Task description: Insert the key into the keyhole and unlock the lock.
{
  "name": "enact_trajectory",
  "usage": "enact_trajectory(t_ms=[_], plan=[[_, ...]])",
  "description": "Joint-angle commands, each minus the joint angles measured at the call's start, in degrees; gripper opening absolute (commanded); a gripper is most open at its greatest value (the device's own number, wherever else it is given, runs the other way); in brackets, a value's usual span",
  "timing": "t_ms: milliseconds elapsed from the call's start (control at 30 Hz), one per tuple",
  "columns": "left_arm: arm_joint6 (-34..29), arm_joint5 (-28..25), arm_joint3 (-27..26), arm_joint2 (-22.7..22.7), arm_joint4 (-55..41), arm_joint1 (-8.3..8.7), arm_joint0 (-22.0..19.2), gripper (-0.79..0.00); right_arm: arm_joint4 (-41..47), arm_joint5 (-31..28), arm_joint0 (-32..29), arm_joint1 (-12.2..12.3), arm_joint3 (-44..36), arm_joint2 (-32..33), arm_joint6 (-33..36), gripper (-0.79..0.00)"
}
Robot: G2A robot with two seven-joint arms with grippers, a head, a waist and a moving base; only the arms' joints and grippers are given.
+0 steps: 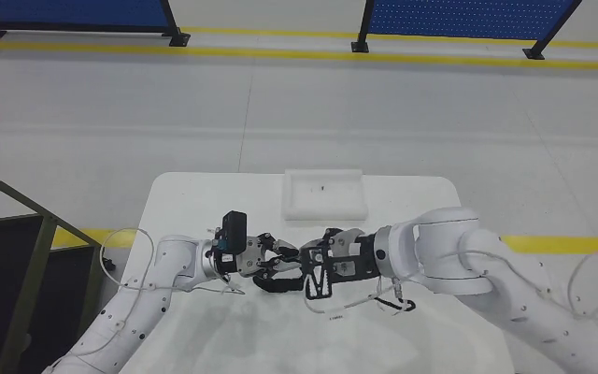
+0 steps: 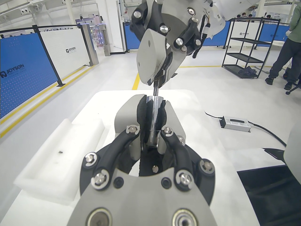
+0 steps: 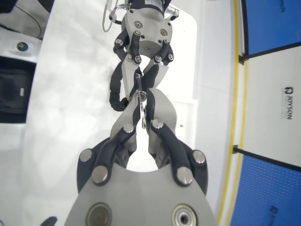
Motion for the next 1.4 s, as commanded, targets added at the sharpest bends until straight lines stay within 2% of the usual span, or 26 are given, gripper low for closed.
enact_trajectory(t_ms=[0,167,400,433,467,500,733,1000,1200,1233,1267,1300,1333,1367], plan=[[0.6,0.1,-0.2,-0.2,1.0,-0.05,0.0,-0.785,5.7,3.5,-0.3,-0.1,1.1,0.6,0.2,-0.785],[2.3,1.1,-0.5,-0.5,3.7,-0.22,0.2,-0.785,12.6,9.8,-1.3,-0.1,2.9,1.9,0.8,-0.785],[4.4,2.8,-0.3,-0.6,6.7,-0.50,0.2,-0.785,17.1,12.7,-2.5,-0.3,3.2,2.7,1.5,-0.785],[4.3,2.9,-0.1,-0.6,7.1,-0.54,0.1,-0.785,17.4,12.6,-2.5,-0.3,3.3,2.7,2.0,-0.600],[4.2,2.9,0.1,-0.6,7.4,-0.58,0.1,-0.785,17.5,12.8,-2.4,-0.3,3.3,2.8,2.4,-0.209],[3.9,3.0,0.3,-0.6,7.8,-0.61,0.0,-0.785,17.6,12.9,-2.4,-0.3,3.3,2.9,2.7,0.000],[-1.0,5.5,2.5,-1.3,11.3,-0.54,-0.3,-0.785,18.4,13.3,-3.3,-0.1,2.9,4.6,4.5,0.000],[-9.6,8.0,5.5,-0.6,15.9,-0.72,-0.9,-0.785,20.0,13.3,-5.9,0.5,2.9,7.8,4.4,0.000],[-11.8,8.5,7.5,0.8,17.7,-1.28,-1.8,-0.785,21.1,13.4,-6.6,0.4,3.8,7.8,4.4,0.000],[-11.8,8.0,7.9,1.0,17.3,-1.43,-2.0,-0.714,21.4,13.0,-6.5,0.3,4.2,7.5,4.0,0.000],[-11.8,7.7,8.4,1.2,17.0,-1.57,-2.3,-0.533,21.6,12.7,-6.3,0.1,4.8,7.3,3.7,0.000],[-12.1,7.4,8.9,1.4,16.8,-1.72,-2.7,-0.283,21.9,12.3,-6.1,0.0,5.3,7.0,3.1,0.000],[-12.3,7.2,9.4,1.5,16.5,-1.89,-3.0,0.000,22.3,11.8,-6.0,-0.2,6.0,6.7,2.3,0.000],[-12.5,7.0,9.7,1.7,16.0,-2.06,-3.3,0.000,22.6,11.5,-5.8,-0.3,6.7,6.5,1.8,0.000]])
